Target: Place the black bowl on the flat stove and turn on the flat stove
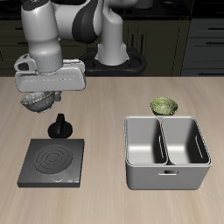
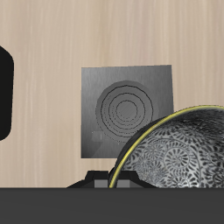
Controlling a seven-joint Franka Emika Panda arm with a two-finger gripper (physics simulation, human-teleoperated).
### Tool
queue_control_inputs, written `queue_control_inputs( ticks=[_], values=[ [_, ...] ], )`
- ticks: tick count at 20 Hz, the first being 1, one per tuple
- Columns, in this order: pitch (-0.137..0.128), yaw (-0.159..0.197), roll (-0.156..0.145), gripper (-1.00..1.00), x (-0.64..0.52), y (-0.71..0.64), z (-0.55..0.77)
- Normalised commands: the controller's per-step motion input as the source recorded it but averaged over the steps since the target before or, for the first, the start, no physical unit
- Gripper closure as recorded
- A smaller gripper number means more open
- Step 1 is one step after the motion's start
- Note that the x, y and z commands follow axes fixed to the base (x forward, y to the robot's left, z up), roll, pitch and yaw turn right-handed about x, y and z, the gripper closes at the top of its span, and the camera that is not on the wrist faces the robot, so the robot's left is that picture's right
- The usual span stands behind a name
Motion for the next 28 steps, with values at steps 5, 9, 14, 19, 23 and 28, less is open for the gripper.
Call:
queue_control_inputs(
  ticks=[5,9,14,19,23,28],
  values=[
    [0.000,0.023,0.000,1.00,0.24,-0.13,-0.01],
    [-0.001,-0.013,0.000,1.00,0.17,-0.15,0.06],
    [-0.002,0.007,0.007,1.00,0.20,-0.06,-0.01],
    [-0.002,0.004,0.012,1.00,0.16,-0.04,-0.06],
    [0.028,0.008,0.008,1.00,0.18,-0.03,-0.22],
    [0.029,0.013,-0.008,1.00,0.15,0.02,-0.30]
  ],
)
